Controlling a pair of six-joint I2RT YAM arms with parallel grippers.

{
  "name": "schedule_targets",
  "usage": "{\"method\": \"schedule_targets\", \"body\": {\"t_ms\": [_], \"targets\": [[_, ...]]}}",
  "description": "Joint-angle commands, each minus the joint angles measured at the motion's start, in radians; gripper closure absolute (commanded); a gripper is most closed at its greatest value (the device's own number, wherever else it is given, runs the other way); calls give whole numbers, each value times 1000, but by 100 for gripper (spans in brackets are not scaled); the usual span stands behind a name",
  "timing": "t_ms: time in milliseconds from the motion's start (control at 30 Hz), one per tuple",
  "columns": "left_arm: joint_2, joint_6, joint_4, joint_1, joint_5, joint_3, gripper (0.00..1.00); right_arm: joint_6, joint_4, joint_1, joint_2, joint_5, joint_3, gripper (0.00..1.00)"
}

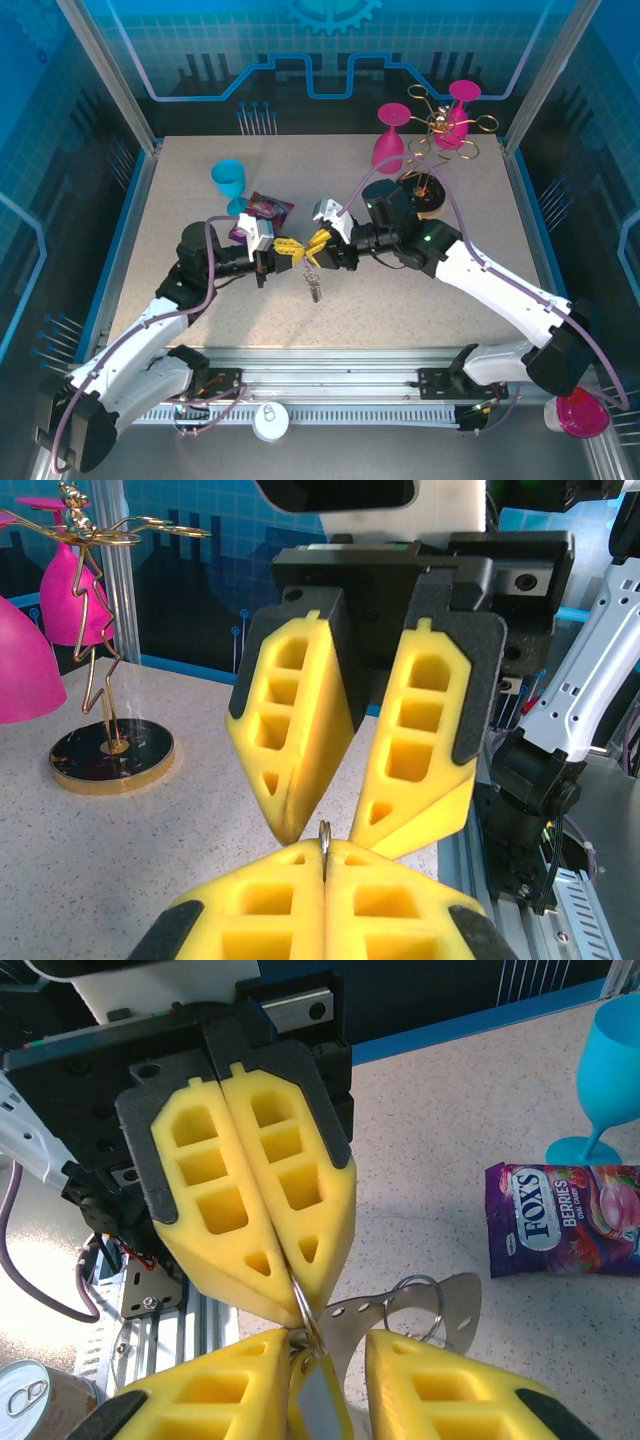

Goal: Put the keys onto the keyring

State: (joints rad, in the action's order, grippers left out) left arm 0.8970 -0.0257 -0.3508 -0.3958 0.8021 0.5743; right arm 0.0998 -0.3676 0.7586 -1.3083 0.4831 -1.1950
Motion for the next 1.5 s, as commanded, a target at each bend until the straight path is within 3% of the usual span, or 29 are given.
{"method": "schedule_targets", "body": {"t_ms": [0,267,433,600,667,767,1000,1233,1467], "targets": [[-4,5,-68,-3,35,5,100,-3,32,1,-10,29,6,75],[-4,15,-77,-3,40,1,100,-5,47,2,-21,58,6,82],[-5,22,-79,-2,41,-1,100,-5,74,1,-22,96,8,100],[-20,3,-44,-3,10,-10,98,23,21,0,-13,80,-12,100],[-31,-29,11,-2,-11,-4,88,50,-39,2,-17,63,-36,100],[-42,-121,154,-3,-14,27,82,94,-142,4,-30,41,-84,100],[-41,-231,314,-3,-18,71,80,178,-316,31,-85,-4,-194,100],[-15,-239,325,-2,-2,94,82,255,-468,76,-173,-59,-330,100],[-2,-252,345,-2,21,110,96,302,-544,106,-226,-85,-423,100]]}}
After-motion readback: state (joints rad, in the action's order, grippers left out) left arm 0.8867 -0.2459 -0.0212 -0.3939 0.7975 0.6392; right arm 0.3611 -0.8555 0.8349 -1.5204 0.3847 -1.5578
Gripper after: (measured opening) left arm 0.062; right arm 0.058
